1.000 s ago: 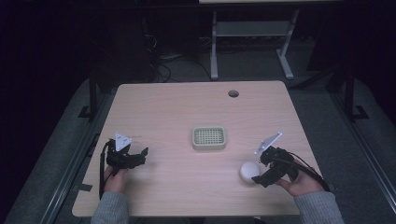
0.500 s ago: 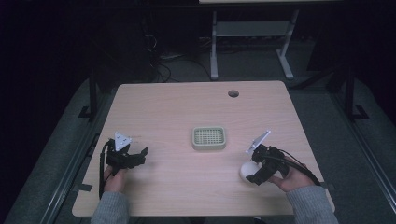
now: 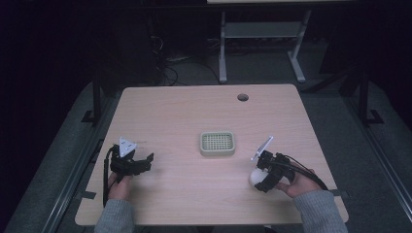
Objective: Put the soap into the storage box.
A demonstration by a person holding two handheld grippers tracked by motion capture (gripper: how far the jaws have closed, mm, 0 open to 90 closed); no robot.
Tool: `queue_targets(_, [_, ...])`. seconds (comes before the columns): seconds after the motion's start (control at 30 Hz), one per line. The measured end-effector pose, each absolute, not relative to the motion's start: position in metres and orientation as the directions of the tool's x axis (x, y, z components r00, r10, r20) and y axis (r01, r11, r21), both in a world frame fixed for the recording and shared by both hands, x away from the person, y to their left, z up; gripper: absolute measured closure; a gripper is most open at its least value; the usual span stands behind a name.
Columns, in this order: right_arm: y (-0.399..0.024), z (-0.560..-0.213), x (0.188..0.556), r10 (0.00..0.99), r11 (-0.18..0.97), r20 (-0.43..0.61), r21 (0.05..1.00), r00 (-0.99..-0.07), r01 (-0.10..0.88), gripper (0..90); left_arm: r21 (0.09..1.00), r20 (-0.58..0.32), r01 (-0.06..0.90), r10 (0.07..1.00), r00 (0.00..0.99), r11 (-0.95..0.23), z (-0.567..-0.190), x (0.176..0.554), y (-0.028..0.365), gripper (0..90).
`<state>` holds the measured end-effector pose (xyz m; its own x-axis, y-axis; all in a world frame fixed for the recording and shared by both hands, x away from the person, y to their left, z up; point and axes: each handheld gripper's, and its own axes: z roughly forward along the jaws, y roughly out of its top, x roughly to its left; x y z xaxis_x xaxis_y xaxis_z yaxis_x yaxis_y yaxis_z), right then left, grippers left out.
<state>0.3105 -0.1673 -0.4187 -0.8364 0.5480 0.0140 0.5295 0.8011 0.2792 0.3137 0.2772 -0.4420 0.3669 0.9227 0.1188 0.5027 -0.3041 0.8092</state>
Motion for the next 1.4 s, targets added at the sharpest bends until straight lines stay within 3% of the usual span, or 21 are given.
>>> queue_targets(1.1, [-0.152,-0.441,0.321,0.544,0.821,0.023,0.19,-0.838,0.538,16.9,0.806,0.119,0.505,0.92,0.373,-0.309,-0.443,0.314,0.276,14.9])
queue_targets(1.4, [-0.152,-0.443,0.321,0.541,0.825,0.025,0.181,-0.841,0.536,22.5,0.806,0.117,0.506,0.921,0.371,-0.306,-0.443,0.314,0.276,14.8])
